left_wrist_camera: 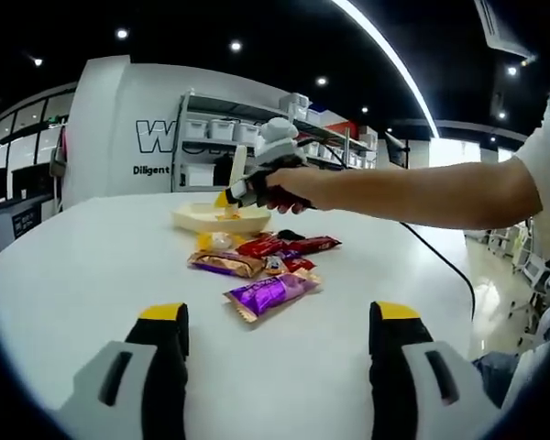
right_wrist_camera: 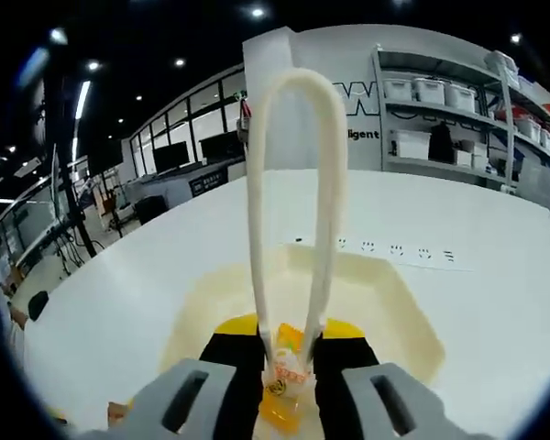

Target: Place the target food into the container with the food tongs after gripping and lifting it, then release it inside without dropping or visibly crushing the food.

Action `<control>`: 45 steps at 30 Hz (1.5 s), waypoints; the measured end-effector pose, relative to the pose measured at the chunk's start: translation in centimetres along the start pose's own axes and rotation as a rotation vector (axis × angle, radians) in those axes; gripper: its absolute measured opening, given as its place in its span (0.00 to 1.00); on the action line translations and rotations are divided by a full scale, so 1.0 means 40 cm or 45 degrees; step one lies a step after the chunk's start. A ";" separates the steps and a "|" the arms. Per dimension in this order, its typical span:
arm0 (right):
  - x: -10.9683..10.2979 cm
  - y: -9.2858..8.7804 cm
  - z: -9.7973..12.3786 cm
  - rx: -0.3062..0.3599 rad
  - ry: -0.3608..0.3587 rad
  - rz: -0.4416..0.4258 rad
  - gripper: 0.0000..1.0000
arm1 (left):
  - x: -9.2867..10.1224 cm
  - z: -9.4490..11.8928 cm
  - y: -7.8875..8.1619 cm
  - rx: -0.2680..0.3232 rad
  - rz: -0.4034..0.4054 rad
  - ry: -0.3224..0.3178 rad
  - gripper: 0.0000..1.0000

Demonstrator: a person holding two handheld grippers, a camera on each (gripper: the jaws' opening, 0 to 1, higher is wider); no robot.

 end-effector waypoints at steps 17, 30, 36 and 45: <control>-0.007 0.058 0.036 0.083 0.014 -0.022 0.16 | -0.006 0.003 0.002 0.009 0.019 0.003 0.80; 0.009 0.042 0.235 0.077 0.118 -0.051 0.16 | 0.000 0.004 0.006 0.018 0.035 -0.003 0.80; 0.035 0.024 0.303 0.050 0.122 -0.033 0.16 | 0.007 0.004 0.007 0.023 0.034 -0.011 0.80; 0.052 -0.050 0.350 -0.039 0.166 -0.059 0.15 | 0.010 0.005 0.003 0.006 0.046 -0.018 0.80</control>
Point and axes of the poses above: the point that each gripper's makers call its tool centre point, and the gripper's own axes: z roughly backward along the fingers, x roughly to its right, y roughly out of its top, the point moved 5 cm from there along z, roughly backward along the fingers, and after that the axes turned 13 degrees about x, right-handed, at the moved point
